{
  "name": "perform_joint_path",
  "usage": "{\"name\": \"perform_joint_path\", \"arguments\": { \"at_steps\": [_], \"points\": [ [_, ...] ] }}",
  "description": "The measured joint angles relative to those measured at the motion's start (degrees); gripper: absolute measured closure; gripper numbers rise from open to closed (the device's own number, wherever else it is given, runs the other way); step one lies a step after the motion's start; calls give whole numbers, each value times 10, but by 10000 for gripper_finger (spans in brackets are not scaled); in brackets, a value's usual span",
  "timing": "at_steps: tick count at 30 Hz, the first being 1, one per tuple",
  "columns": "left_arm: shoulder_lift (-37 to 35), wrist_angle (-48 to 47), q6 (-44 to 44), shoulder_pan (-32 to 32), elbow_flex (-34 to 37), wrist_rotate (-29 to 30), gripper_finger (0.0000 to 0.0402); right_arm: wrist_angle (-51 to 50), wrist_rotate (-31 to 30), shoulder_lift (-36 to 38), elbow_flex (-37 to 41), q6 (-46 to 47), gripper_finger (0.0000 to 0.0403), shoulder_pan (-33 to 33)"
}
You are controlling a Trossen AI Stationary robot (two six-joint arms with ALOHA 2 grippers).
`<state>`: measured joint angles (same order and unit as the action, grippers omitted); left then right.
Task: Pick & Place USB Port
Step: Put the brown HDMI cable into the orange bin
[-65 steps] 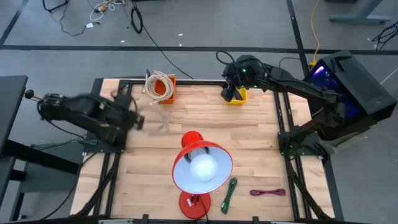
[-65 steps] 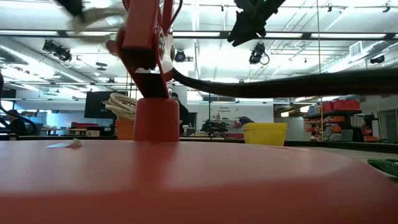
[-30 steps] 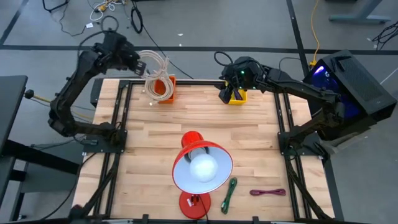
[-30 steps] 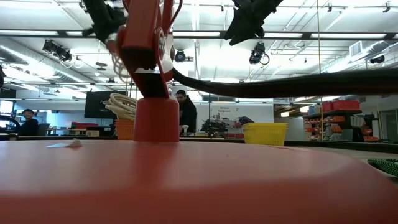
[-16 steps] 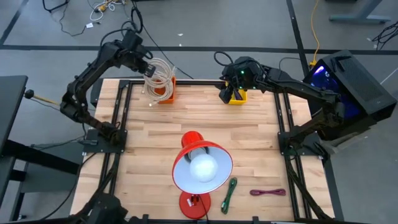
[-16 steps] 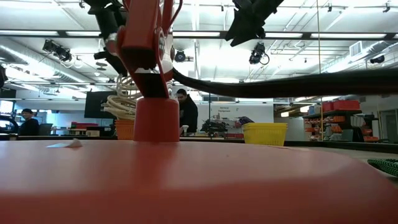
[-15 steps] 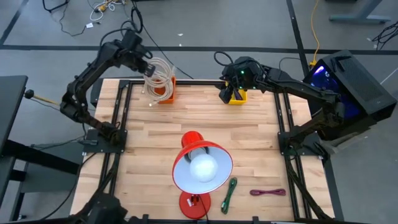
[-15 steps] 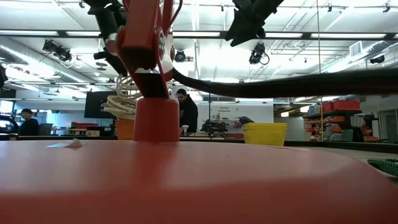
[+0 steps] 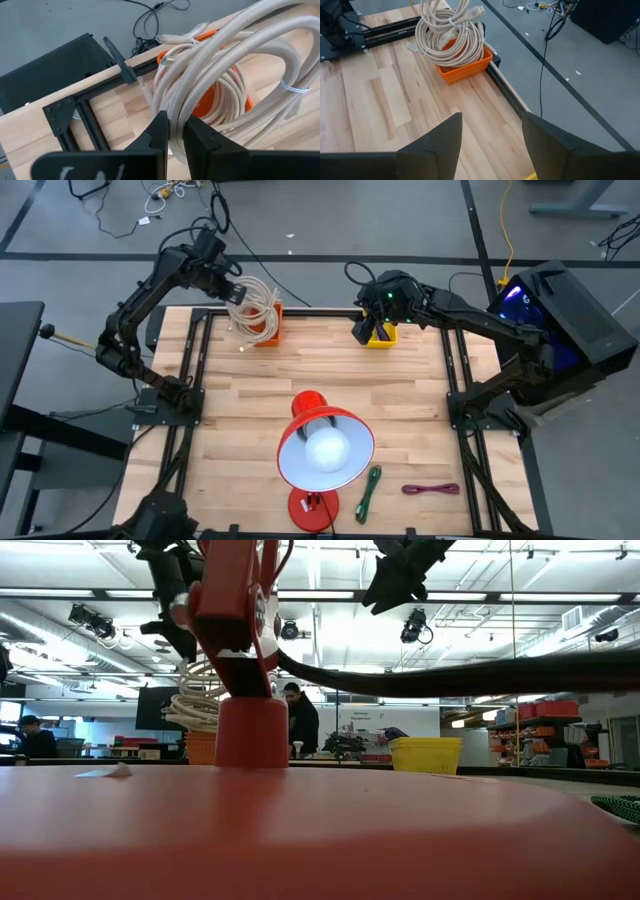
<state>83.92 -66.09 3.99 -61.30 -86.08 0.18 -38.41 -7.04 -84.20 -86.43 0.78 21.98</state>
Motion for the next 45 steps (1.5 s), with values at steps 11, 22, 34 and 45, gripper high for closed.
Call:
{"name": "perform_joint_path", "arguments": {
  "at_steps": [11,22,34,45],
  "points": [
    [1,-21,48,0,-54,0,364,0,3,0,0,-1,195,0],
    [5,-104,73,0,-88,14,364,9,5,0,0,-2,195,0],
    [45,-105,85,3,-88,20,364,12,5,0,0,-3,195,0],
    [87,-91,54,-1,-88,23,364,5,5,0,0,-6,195,0]
  ]
}}
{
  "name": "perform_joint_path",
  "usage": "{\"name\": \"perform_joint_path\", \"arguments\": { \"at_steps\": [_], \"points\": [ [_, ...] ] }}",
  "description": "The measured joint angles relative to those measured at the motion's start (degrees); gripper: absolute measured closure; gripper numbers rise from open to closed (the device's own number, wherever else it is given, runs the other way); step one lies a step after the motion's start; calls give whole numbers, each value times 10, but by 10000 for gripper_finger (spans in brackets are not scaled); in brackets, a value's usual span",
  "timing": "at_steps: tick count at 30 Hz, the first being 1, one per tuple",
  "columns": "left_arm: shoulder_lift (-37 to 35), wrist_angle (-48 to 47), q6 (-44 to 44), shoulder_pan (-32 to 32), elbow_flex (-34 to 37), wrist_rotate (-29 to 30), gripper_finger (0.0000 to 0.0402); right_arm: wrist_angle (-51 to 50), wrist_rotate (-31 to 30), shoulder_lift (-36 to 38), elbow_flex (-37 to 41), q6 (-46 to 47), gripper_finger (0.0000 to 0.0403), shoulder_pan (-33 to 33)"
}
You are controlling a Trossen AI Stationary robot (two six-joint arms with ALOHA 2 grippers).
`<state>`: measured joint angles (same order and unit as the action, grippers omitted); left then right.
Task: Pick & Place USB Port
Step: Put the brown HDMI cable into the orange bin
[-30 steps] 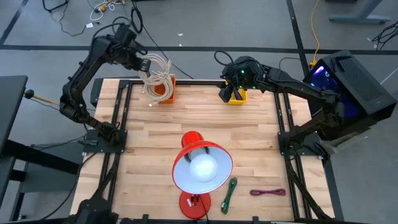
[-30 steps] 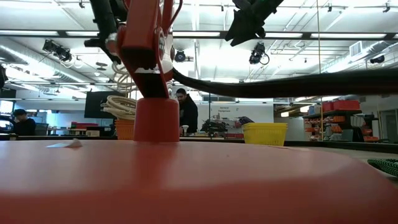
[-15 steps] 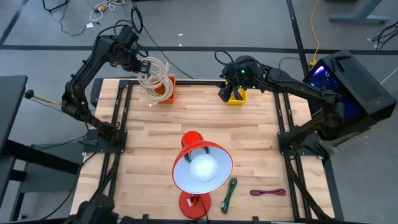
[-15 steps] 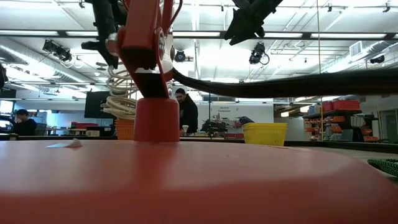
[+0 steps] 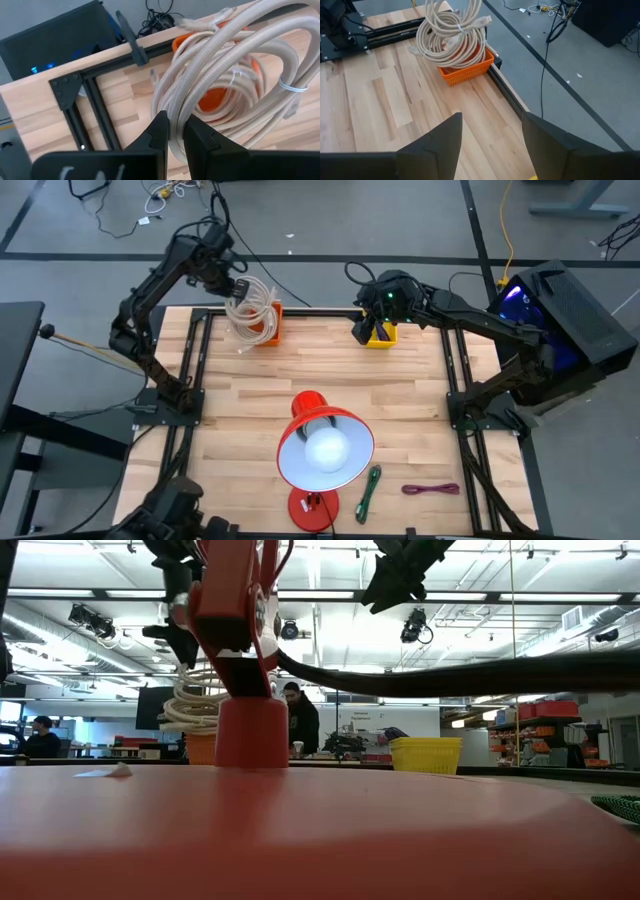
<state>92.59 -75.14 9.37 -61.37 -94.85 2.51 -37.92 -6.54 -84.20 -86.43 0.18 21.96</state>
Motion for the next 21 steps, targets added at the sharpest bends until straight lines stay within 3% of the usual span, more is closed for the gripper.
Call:
{"name": "perform_joint_path", "arguments": {
  "at_steps": [5,21],
  "points": [
    [1,26,-1,1,0,-27,364,1,0,0,0,-1,195,0],
    [1,18,10,1,0,-27,364,3,0,0,0,-1,195,0]
  ]
}}
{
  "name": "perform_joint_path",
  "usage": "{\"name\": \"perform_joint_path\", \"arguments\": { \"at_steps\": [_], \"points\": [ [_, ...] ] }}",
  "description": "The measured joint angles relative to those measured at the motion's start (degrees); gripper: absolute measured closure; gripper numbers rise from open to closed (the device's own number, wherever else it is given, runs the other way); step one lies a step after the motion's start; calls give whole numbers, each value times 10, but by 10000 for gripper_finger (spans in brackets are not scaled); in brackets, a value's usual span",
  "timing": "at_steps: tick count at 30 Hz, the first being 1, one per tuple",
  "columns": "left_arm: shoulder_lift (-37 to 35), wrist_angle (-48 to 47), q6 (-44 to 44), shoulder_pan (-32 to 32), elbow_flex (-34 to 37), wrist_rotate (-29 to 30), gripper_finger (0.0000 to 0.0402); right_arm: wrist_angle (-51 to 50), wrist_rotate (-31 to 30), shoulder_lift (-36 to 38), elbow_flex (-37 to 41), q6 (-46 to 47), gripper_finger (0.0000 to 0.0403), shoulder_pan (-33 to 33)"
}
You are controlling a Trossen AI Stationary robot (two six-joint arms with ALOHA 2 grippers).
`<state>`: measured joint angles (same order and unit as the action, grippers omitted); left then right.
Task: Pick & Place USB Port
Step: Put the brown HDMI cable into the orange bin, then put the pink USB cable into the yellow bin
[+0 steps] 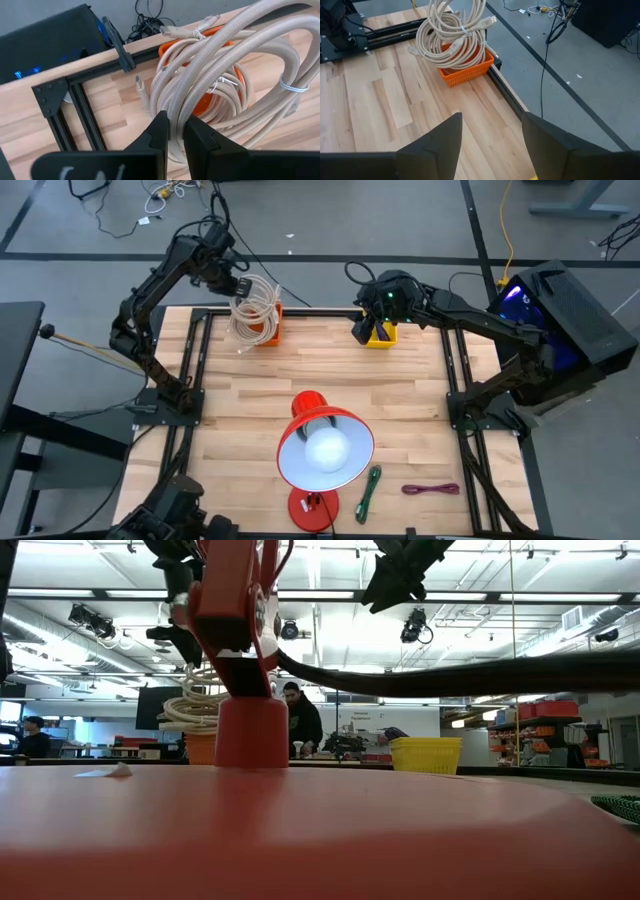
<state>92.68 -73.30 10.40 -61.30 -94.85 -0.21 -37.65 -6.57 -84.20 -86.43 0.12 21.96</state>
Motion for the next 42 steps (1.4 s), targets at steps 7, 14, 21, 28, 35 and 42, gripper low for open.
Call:
{"name": "perform_joint_path", "arguments": {
  "at_steps": [7,14,21,28,35,42],
  "points": [
    [0,-11,13,0,0,-1,364,0,0,0,0,-1,195,0],
    [0,-23,29,0,0,1,364,0,0,0,0,-2,195,0],
    [0,-33,47,0,0,0,319,-1,0,0,0,-2,195,0],
    [0,-31,55,0,0,0,322,-1,0,0,0,-3,195,0],
    [0,-22,54,0,0,-6,345,-1,0,0,0,-4,195,0],
    [0,27,50,9,0,-94,349,-7,1,0,0,-6,195,0]
  ]
}}
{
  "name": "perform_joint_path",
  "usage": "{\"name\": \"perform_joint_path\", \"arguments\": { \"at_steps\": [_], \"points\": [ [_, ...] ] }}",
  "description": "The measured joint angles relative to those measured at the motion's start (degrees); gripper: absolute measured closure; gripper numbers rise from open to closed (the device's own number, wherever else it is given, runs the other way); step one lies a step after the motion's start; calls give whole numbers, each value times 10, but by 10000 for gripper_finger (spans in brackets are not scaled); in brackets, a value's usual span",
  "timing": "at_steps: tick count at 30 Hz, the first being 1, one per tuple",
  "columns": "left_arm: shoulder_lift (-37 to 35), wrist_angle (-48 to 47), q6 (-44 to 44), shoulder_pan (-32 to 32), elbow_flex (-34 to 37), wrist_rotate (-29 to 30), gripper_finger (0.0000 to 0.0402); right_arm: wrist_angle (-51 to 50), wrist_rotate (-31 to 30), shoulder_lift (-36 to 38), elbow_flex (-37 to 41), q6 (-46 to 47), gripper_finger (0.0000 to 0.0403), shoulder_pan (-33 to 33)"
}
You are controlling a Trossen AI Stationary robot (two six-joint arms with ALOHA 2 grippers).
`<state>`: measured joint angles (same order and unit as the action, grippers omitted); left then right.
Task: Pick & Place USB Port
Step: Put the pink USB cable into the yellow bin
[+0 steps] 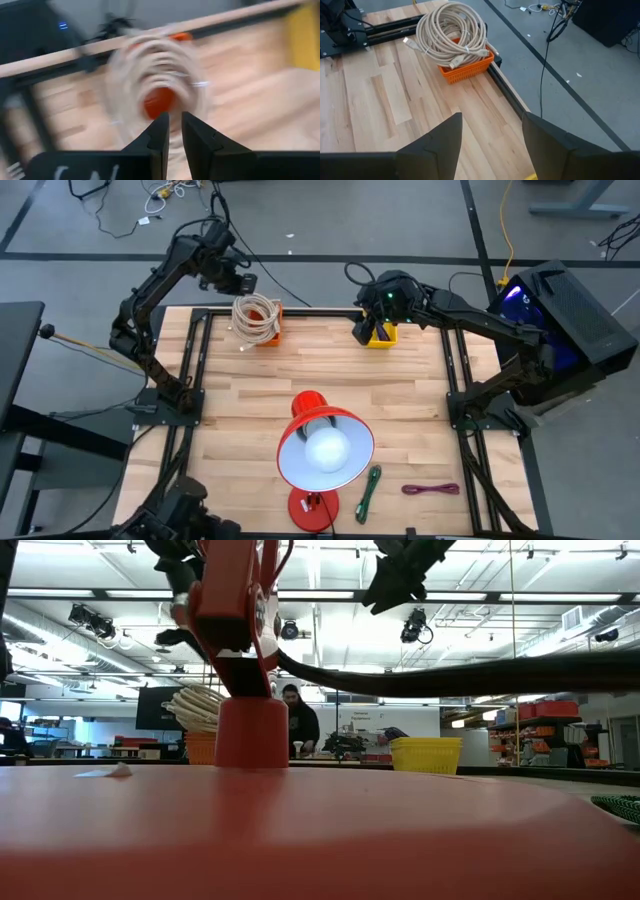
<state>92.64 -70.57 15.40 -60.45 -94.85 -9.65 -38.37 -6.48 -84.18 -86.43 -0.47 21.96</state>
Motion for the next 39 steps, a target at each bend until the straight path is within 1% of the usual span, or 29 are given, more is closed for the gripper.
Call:
{"name": "perform_joint_path", "arguments": {
  "at_steps": [3,7,8,9,11,15,18,21,25,29,32,36,39],
  "points": [
    [0,7,-18,14,-4,-62,349,-12,9,0,0,0,195,0],
    [-5,7,-62,57,-5,-127,349,-56,88,0,0,18,195,-5],
    [-8,9,-77,72,-5,-143,349,-71,100,0,0,23,195,-11],
    [-15,10,-89,90,-5,-153,349,-85,102,0,0,28,195,-19],
    [-29,11,-106,134,-5,-156,349,-113,97,0,0,31,195,-41],
    [-53,21,-121,230,-3,-119,349,-143,86,0,0,63,195,-89],
    [-72,36,-122,297,-3,-98,349,-137,85,2,13,102,195,-131],
    [-84,39,-121,360,-3,-69,349,-138,83,10,52,155,195,-177],
    [-102,39,-95,434,-3,-11,349,-120,70,25,140,262,195,-244],
    [-116,34,-79,491,-3,43,349,-49,69,45,224,394,195,-315],
    [-122,25,-63,525,-3,72,349,-2,52,56,267,487,195,-368],
    [-130,18,-55,564,-3,109,349,-10,32,59,291,595,195,-430],
    [-131,10,-53,584,-3,143,349,-56,25,59,294,668,195,-473]
  ]
}}
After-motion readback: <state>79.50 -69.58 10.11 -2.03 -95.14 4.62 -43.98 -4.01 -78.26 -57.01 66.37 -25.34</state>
